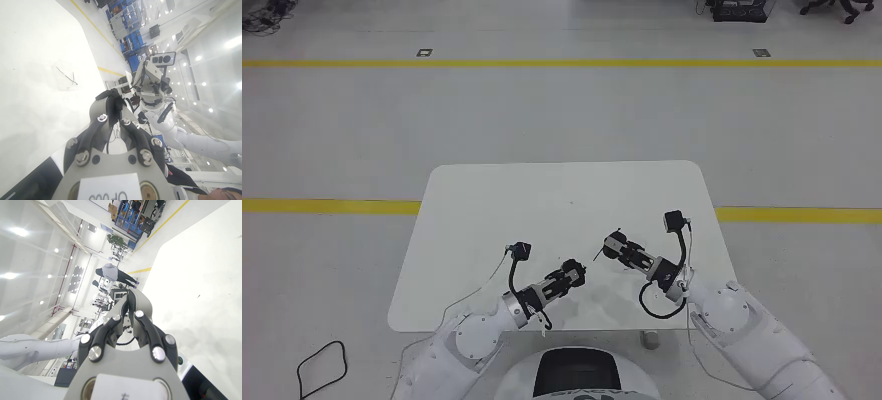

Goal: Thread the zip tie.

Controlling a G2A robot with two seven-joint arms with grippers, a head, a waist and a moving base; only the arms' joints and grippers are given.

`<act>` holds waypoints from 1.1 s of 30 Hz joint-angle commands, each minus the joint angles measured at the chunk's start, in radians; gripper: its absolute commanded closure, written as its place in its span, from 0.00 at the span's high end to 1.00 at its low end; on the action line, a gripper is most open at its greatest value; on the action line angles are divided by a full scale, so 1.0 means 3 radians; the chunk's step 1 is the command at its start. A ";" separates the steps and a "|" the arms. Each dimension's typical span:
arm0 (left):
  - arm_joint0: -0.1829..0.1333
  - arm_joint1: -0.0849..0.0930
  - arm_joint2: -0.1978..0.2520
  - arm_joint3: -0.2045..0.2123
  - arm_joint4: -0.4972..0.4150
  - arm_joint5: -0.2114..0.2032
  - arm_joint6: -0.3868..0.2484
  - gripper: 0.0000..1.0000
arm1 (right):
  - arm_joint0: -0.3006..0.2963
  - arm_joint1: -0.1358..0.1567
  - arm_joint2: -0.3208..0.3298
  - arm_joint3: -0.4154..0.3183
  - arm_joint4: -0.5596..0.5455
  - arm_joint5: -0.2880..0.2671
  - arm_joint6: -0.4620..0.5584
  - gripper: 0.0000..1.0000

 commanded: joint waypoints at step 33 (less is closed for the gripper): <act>0.0000 0.0000 0.0000 0.0000 0.0000 0.0000 0.0000 0.00 | -0.0375 -0.0427 0.0214 -0.0102 0.0236 0.0000 -0.0216 0.00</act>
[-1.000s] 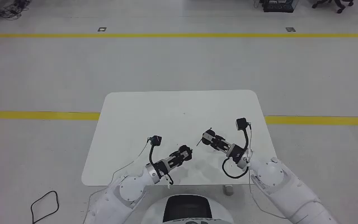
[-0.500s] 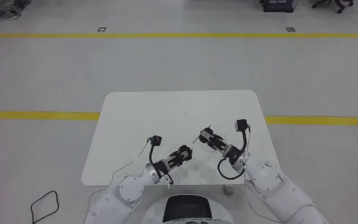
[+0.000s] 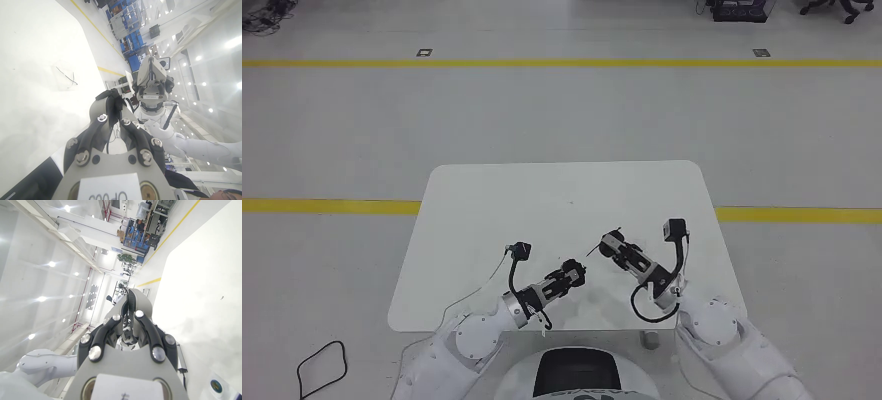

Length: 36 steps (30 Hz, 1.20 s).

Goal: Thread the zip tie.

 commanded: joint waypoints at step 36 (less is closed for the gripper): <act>0.0000 0.0000 0.0000 0.0000 0.0000 0.0000 0.0000 0.00 | -0.0372 -0.0503 0.0462 -0.0010 -0.0288 0.0000 0.0259 0.00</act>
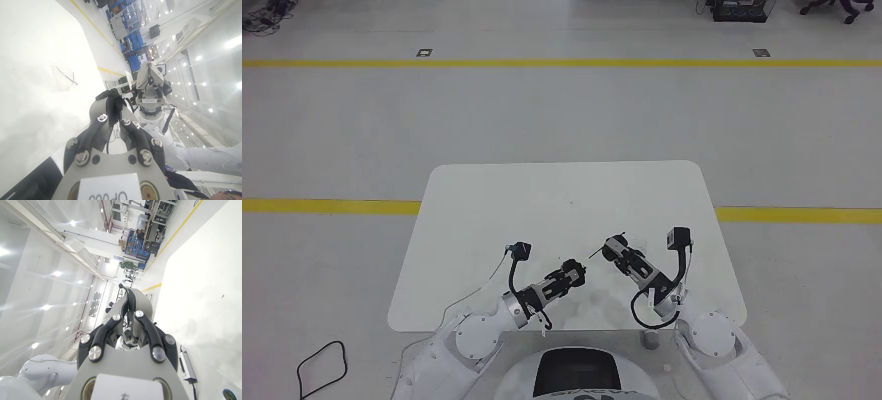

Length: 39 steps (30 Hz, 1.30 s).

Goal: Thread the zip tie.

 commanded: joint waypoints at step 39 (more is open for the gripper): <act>-0.0050 0.0039 0.0029 -0.0040 -0.0354 0.0196 -0.0011 0.00 | 0.0173 -0.0007 -0.0081 0.0232 -0.0375 0.0000 -0.0002 0.00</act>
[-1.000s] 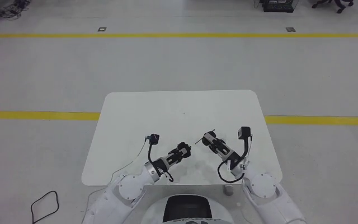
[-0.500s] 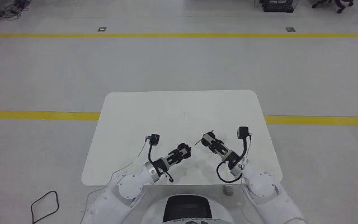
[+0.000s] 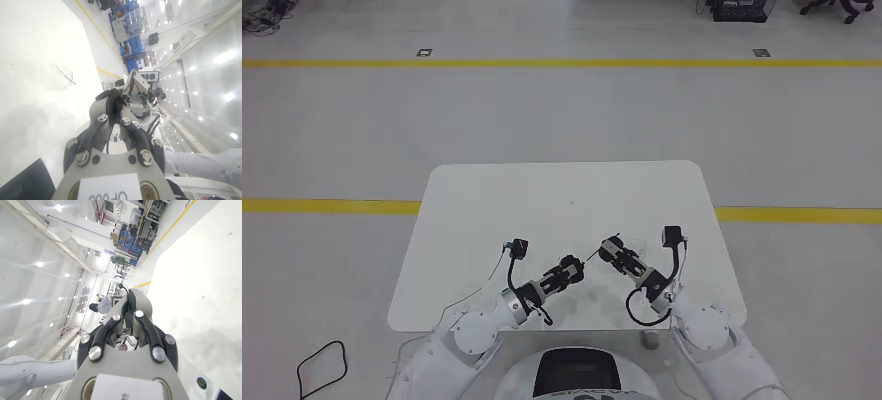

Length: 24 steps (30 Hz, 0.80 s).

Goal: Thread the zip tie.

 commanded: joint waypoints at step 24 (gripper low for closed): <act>-0.0026 0.0026 0.0036 0.0011 -0.0037 -0.0015 0.0011 0.00 | 0.0049 -0.0001 -0.0063 0.0055 0.0002 0.0000 -0.0019 0.00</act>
